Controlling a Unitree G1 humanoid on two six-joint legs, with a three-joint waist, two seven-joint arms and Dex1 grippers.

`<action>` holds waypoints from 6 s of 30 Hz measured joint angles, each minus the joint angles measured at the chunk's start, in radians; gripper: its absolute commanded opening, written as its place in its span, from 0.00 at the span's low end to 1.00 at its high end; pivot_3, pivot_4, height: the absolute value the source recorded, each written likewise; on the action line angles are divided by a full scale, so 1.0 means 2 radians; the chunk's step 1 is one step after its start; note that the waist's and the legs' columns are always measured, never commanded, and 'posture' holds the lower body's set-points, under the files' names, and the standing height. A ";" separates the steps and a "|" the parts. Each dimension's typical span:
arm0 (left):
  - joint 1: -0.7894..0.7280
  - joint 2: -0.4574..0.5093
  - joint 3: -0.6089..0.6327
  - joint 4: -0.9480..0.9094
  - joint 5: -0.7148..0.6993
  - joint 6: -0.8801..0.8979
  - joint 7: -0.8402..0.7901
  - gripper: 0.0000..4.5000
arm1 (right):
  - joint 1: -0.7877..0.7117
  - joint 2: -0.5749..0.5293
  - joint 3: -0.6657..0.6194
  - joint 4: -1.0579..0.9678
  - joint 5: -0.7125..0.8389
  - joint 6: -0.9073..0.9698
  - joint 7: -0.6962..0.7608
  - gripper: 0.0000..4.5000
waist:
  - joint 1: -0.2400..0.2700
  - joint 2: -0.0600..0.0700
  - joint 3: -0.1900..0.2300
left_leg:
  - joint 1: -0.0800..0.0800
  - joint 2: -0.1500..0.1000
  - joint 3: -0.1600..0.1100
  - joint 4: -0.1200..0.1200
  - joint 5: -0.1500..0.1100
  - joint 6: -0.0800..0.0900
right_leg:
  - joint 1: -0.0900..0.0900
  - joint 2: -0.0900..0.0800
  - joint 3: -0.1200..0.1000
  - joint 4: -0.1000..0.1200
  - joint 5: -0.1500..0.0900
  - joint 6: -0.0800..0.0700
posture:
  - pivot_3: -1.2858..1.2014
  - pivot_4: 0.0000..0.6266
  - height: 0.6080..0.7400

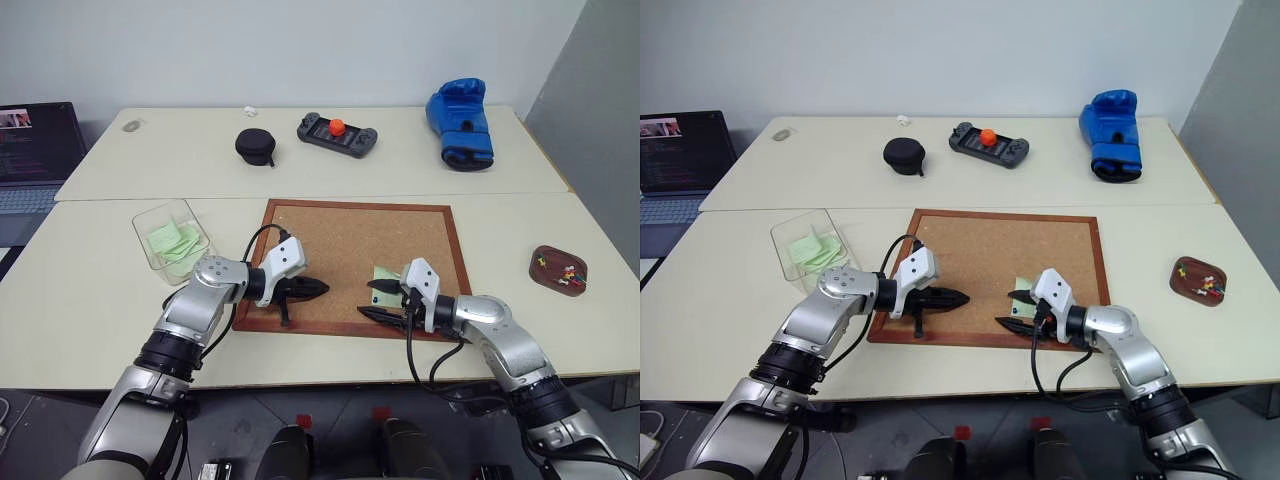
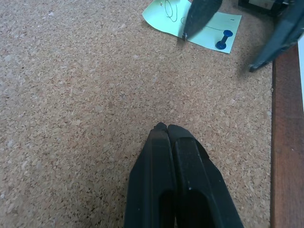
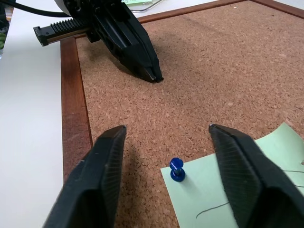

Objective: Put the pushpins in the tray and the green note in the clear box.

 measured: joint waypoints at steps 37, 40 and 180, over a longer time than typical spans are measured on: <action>0.002 -0.002 0.004 -0.005 -0.003 0.008 0.004 0.00 | -0.039 -0.025 -0.044 -0.078 0.016 0.047 0.001 0.00 | 0.000 0.000 0.000 | 0.000 0.000 0.000 0.000 0.000 0.000 | 0.000 0.000 0.000 0.000 0.000 0.000 | 0.52 0.24 1.00; 0.003 -0.006 0.015 -0.014 -0.022 0.046 0.005 0.10 | -0.054 -0.017 -0.064 -0.078 0.027 0.064 -0.017 0.00 | 0.000 0.000 0.000 | -0.001 0.000 -0.001 0.000 0.000 0.000 | -0.001 0.000 0.000 0.000 0.000 0.000 | 0.52 0.24 1.00; -0.093 -0.126 -0.068 -0.091 -0.027 0.012 0.048 0.00 | 0.009 -0.028 -0.407 -0.008 0.054 0.235 -0.368 0.45 | -0.002 -0.001 0.001 | -0.003 -0.001 0.001 0.000 0.000 0.000 | -0.002 0.001 0.002 0.000 0.000 0.000 | 0.52 0.24 1.00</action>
